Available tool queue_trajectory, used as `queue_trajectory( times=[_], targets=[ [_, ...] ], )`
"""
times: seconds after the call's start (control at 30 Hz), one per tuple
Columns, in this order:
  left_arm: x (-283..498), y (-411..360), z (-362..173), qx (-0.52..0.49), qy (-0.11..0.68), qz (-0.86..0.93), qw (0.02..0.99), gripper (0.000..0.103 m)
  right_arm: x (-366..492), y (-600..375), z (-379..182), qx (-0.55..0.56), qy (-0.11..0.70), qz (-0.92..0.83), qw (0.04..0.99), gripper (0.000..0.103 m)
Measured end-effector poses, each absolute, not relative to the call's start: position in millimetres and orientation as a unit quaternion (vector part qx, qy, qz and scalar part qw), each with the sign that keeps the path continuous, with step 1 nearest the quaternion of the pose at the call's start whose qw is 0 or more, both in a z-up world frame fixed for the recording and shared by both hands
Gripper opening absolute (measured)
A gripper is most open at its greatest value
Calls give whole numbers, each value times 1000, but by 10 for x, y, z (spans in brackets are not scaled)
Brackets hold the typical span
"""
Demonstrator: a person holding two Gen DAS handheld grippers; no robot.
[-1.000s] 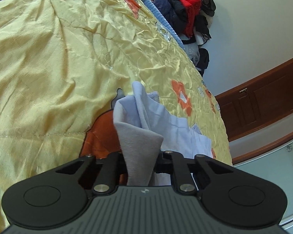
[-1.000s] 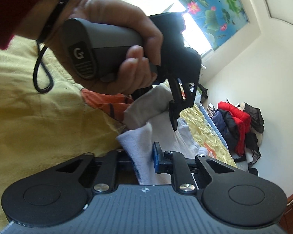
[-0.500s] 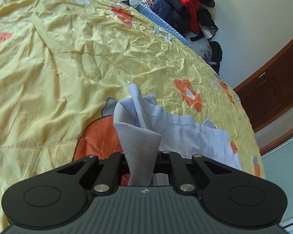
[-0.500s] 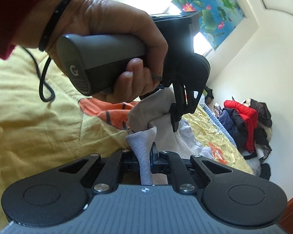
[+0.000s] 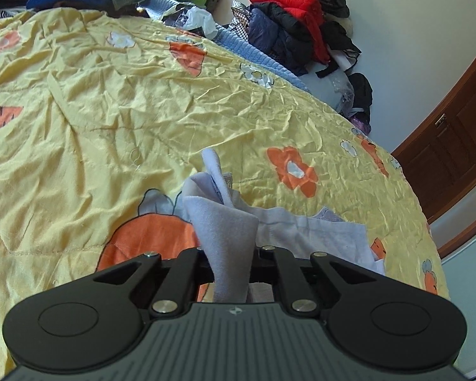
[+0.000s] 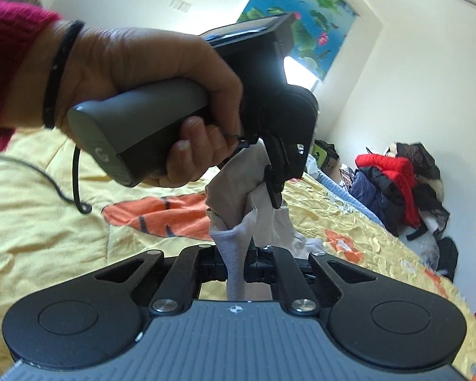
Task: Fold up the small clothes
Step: 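Close the left gripper on the side edge while the right gripper grasps beside it, then lift the side edge with both grippers and fold it across the top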
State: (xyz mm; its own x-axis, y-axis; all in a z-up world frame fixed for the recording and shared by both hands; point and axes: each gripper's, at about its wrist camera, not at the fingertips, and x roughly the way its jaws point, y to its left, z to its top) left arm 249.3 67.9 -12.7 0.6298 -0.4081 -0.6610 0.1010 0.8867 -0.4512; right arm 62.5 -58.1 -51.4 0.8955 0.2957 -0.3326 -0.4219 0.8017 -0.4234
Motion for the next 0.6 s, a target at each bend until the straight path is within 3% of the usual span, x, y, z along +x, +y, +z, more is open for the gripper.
queue_trajectory(
  times=[0.6],
  targets=[
    [2423, -28, 261, -157, 375, -154, 900, 9, 619, -1299, -268, -141, 118, 142, 973, 10]
  ],
)
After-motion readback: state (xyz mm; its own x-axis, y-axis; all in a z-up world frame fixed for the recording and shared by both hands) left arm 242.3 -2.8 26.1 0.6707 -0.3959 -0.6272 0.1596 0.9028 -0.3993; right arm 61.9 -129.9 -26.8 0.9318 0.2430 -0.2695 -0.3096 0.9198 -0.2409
